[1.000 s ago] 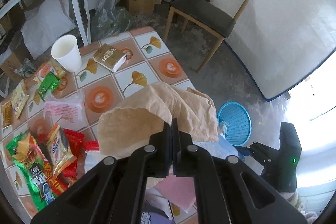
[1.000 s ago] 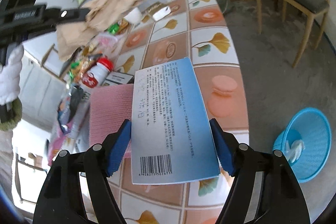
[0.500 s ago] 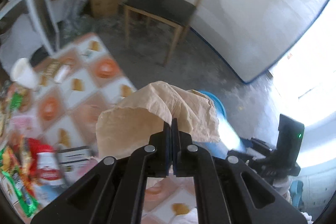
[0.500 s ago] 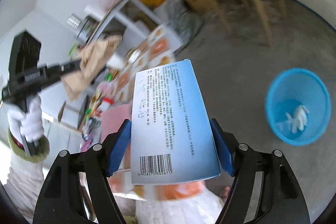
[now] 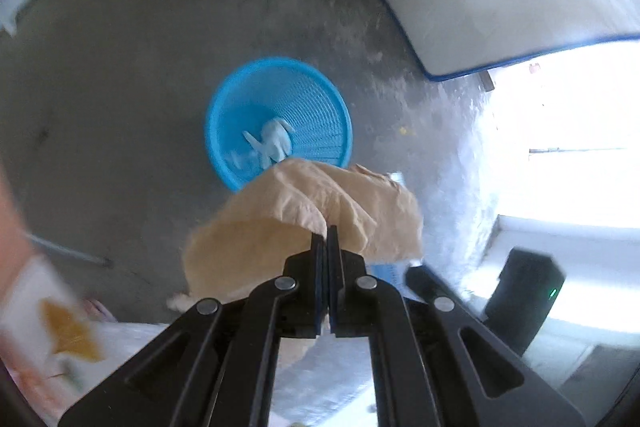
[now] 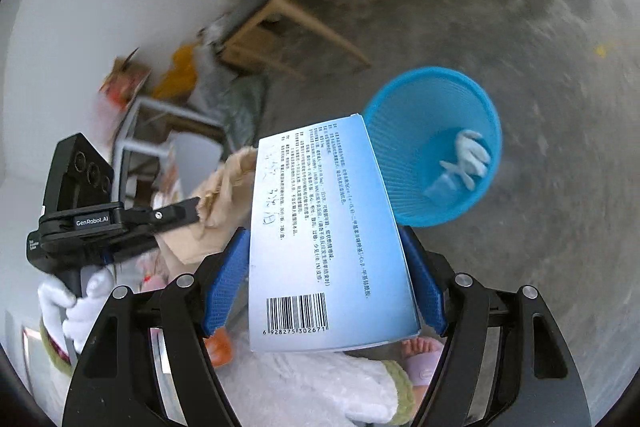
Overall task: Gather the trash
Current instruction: 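Carry cloth and box to the blue wastebasket and open both grippers, then return to the table and grasp the pink mesh sponge with the right gripper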
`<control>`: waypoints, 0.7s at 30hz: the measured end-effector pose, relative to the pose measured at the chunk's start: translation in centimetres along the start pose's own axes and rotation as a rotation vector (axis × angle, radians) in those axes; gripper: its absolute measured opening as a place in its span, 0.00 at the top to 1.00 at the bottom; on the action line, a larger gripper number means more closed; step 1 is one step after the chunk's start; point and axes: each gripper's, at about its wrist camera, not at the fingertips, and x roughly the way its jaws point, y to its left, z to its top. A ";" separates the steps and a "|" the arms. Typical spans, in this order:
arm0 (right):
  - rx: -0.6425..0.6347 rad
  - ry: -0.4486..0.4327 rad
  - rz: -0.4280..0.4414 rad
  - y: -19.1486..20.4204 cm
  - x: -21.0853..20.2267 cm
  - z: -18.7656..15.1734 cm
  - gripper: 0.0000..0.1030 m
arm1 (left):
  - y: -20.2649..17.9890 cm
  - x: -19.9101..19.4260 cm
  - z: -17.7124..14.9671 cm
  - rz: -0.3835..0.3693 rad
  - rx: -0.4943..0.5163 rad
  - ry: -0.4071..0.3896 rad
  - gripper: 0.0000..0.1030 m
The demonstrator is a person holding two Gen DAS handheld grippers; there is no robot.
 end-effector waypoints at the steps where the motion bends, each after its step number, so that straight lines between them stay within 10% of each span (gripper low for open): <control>1: 0.029 -0.004 0.000 -0.7 0.7 0.6 0.32 | -0.5 1.1 0.8 -0.010 -0.022 0.004 0.98; 3: 0.062 -0.022 0.009 -2.1 0.8 1.7 0.31 | -1.2 2.6 2.3 -0.025 -0.031 -0.012 0.92; 5: 0.091 -0.046 0.016 -3.1 1.8 3.1 0.29 | -2.1 4.5 4.2 -0.069 -0.014 0.007 0.55; 6: 0.100 -0.051 0.011 -3.5 2.3 3.6 0.29 | -2.2 5.1 4.8 -0.068 -0.012 0.012 0.52; 21: 0.108 -0.048 -0.037 -5.7 4.4 2.0 0.25 | -0.1 0.7 4.0 -0.112 0.019 -0.132 0.50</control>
